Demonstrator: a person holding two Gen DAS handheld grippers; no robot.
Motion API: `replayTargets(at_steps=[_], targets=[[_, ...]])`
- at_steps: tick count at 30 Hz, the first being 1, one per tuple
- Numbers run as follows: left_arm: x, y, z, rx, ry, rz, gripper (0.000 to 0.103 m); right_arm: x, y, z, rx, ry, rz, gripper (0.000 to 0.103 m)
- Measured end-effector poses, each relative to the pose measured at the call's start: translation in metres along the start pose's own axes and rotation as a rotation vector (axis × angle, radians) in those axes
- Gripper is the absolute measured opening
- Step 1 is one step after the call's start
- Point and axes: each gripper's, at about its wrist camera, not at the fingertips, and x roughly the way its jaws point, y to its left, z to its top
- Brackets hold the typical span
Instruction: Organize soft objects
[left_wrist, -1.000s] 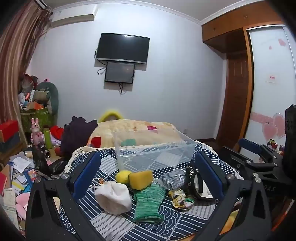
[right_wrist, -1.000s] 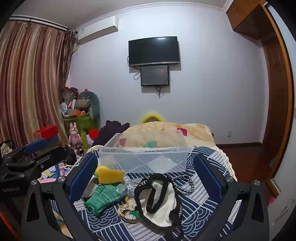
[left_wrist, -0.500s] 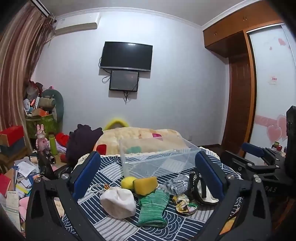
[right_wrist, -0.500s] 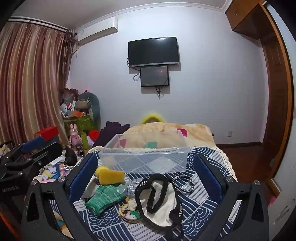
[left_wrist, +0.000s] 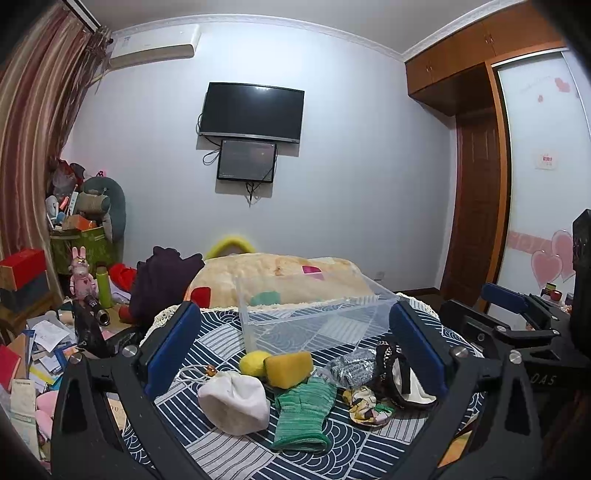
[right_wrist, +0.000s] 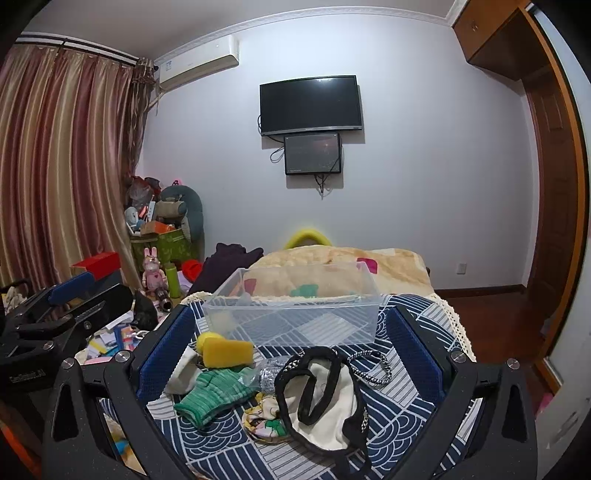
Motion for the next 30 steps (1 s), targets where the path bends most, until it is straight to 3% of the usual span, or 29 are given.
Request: replayTargets(at_steps=[30], targets=[[0.001, 0.0001, -0.0018, -0.01, 0.001, -0.02, 0.103, -0.0008, -0.0011, 0.0022, 0.008, -0.009, 0.009, 0.103]])
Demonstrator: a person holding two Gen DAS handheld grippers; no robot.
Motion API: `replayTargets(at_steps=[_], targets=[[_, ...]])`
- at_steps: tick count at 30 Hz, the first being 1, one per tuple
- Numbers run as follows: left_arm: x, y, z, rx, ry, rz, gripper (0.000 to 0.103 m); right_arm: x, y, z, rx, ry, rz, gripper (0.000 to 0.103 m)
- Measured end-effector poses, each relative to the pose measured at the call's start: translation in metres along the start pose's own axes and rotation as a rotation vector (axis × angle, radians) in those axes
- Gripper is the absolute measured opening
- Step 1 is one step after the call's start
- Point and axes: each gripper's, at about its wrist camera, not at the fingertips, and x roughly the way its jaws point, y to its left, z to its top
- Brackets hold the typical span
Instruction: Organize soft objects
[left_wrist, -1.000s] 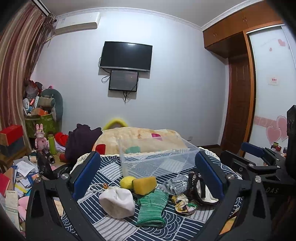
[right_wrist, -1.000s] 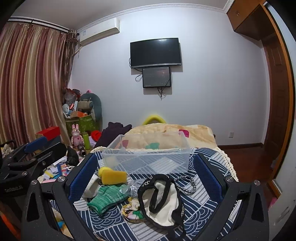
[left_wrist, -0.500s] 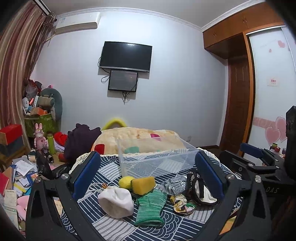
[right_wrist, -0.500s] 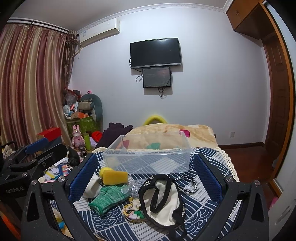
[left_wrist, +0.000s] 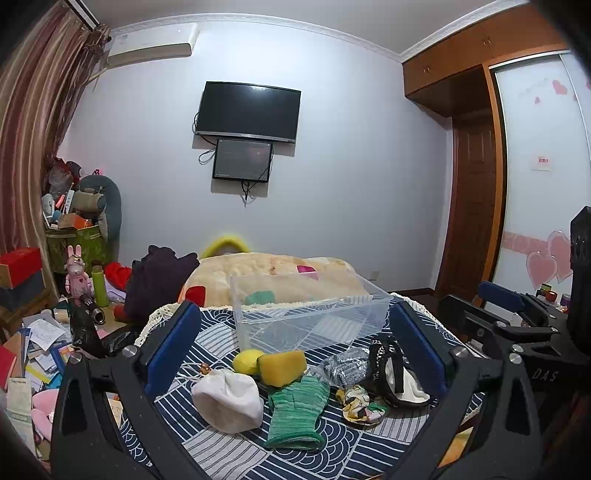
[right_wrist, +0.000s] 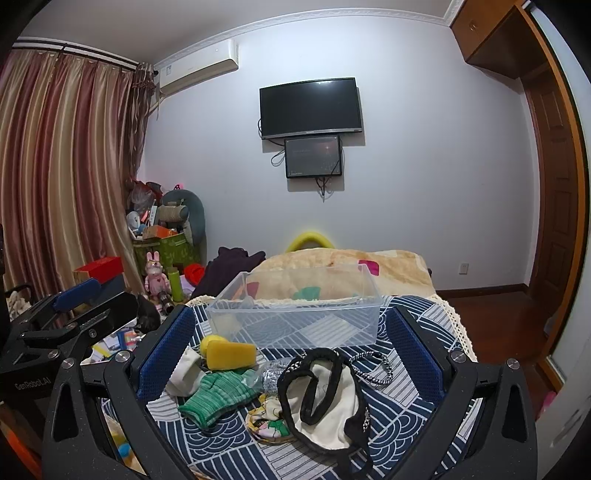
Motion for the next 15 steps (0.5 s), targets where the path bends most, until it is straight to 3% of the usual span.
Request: replayTargets(at_steps=[15], targets=[[0.0017, 0.0009, -0.001, -0.006, 0.0, -0.001, 0.103, -0.004, 0.0006, 0.0014, -0.001, -0.01, -0.004, 0.103]])
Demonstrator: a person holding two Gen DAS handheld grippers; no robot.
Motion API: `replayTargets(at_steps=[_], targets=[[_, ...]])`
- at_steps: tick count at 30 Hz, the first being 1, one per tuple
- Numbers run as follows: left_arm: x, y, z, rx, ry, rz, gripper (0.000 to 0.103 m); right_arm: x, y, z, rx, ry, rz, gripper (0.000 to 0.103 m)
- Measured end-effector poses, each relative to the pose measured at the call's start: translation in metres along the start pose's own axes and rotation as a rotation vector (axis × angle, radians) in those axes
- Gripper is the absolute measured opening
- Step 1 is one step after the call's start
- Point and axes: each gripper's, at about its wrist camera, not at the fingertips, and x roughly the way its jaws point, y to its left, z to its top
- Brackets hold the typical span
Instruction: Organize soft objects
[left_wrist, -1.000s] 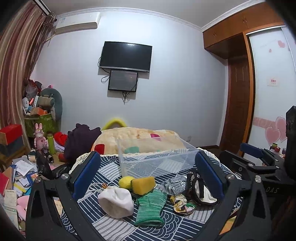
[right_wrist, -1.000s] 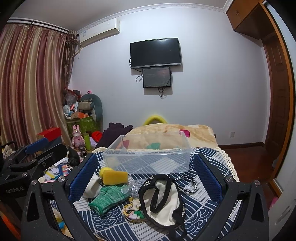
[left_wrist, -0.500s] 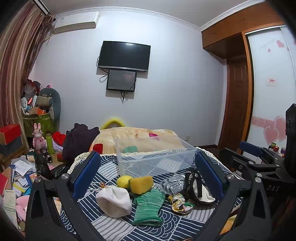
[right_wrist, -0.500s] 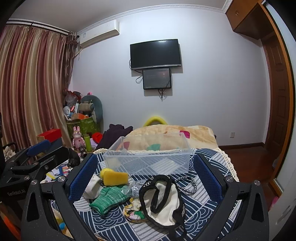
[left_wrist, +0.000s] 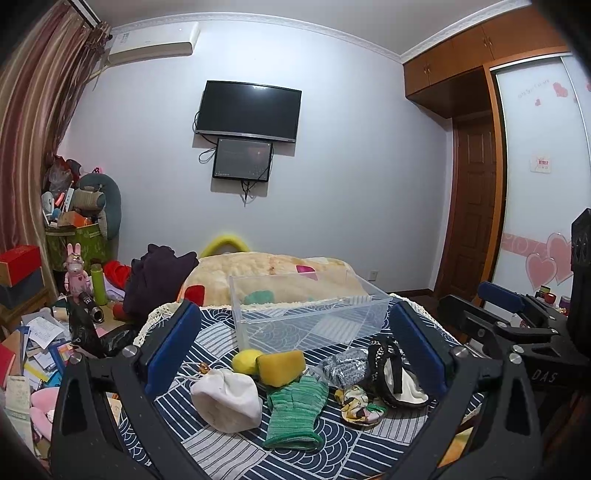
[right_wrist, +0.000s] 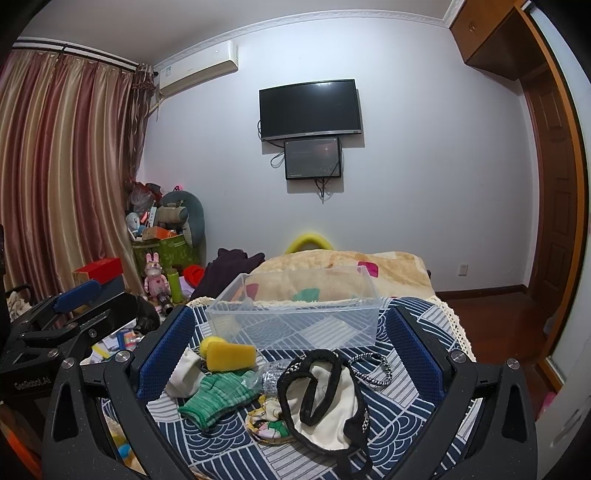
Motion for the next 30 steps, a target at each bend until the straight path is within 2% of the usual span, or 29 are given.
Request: replayTargets(at_steps=[14, 17, 18, 19, 23, 30], targets=[[0.004, 0.006, -0.002, -0.023, 0.007, -0.026, 0.103, 0.005, -0.001, -0.004, 0.007, 0.014, 0.007, 0.103], [0.009, 0.008, -0.004, -0.03, 0.022, -0.03, 0.095, 0.011, -0.005, -0.008, 0.02, 0.036, 0.014, 0.1], [0.011, 0.009, -0.004, -0.027, 0.027, -0.027, 0.087, 0.015, -0.007, -0.01, 0.026, 0.046, 0.012, 0.097], [0.014, 0.011, -0.006, -0.024, 0.04, -0.02, 0.082, 0.017, -0.008, -0.011, 0.027, 0.055, 0.009, 0.095], [0.029, 0.023, -0.014, -0.039, 0.09, 0.007, 0.078, 0.027, -0.014, -0.02, 0.033, 0.098, 0.002, 0.083], [0.055, 0.055, -0.035, -0.085, 0.183, 0.076, 0.076, 0.049, -0.016, -0.038, 0.018, 0.18, -0.024, 0.081]])
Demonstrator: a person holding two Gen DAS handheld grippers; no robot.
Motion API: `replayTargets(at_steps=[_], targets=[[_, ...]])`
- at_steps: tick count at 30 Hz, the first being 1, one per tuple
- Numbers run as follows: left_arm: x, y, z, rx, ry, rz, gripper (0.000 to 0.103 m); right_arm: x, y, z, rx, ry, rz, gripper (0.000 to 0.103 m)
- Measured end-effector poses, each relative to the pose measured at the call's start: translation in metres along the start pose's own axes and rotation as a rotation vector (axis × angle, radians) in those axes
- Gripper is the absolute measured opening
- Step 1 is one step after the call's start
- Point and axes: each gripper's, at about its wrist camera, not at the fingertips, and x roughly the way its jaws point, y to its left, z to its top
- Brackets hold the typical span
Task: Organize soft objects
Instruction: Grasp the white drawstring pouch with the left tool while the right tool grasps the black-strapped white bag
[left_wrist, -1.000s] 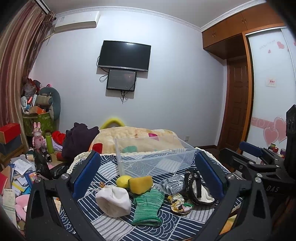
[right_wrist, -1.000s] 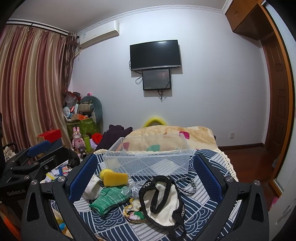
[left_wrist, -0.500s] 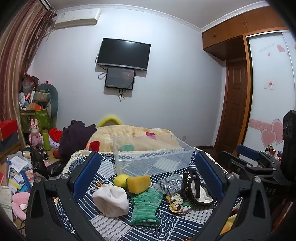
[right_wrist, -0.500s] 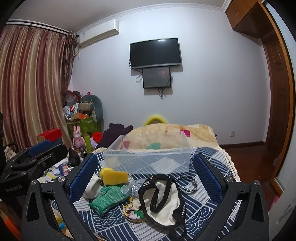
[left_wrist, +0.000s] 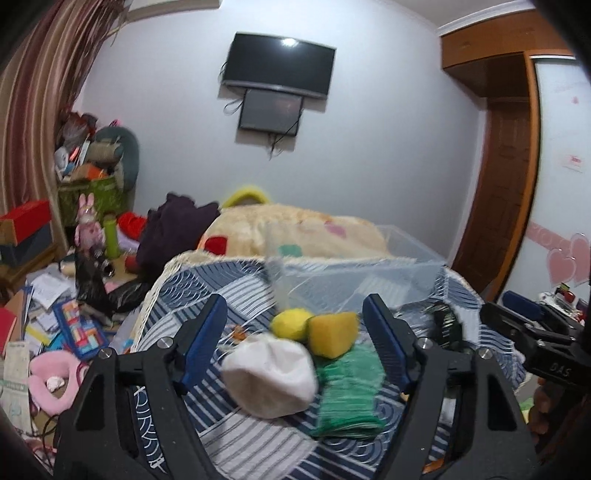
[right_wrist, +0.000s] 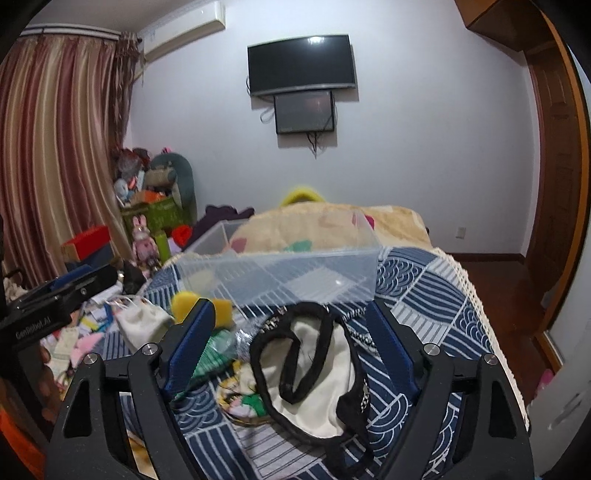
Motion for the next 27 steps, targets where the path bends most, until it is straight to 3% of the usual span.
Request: replayTargets(at_steps=[7, 13, 15, 18, 19, 21, 24, 27], targets=[[0.043, 0.02, -0.028, -0.028, 0.15, -0.001, 0.076, 0.028, -0.003, -0.014, 0.003, 0.113, 0.002, 0.079], [0.067, 0.029, -0.043, -0.067, 0.235, -0.008, 0.076, 0.045, -0.007, -0.027, 0.006, 0.177, -0.007, 0.078], [0.073, 0.031, -0.045, -0.08, 0.26, -0.024, 0.073, 0.049, -0.011, -0.029, 0.025, 0.201, 0.011, 0.068], [0.075, 0.029, -0.047, -0.087, 0.28, -0.063, 0.051, 0.052, -0.014, -0.032, 0.042, 0.221, 0.043, 0.051], [0.075, 0.027, -0.048, -0.085, 0.283, -0.07, 0.05, 0.052, -0.015, -0.034, 0.049, 0.226, 0.062, 0.049], [0.074, 0.023, -0.049, -0.07, 0.282, -0.076, 0.043, 0.05, -0.014, -0.034, 0.046, 0.225, 0.062, 0.034], [0.069, 0.017, -0.048, -0.039, 0.273, -0.069, 0.033, 0.045, -0.013, -0.034, 0.047, 0.212, 0.074, 0.021], [0.063, 0.016, -0.043, -0.035, 0.254, -0.068, 0.03, 0.043, -0.013, -0.03, 0.042, 0.192, 0.064, 0.015]])
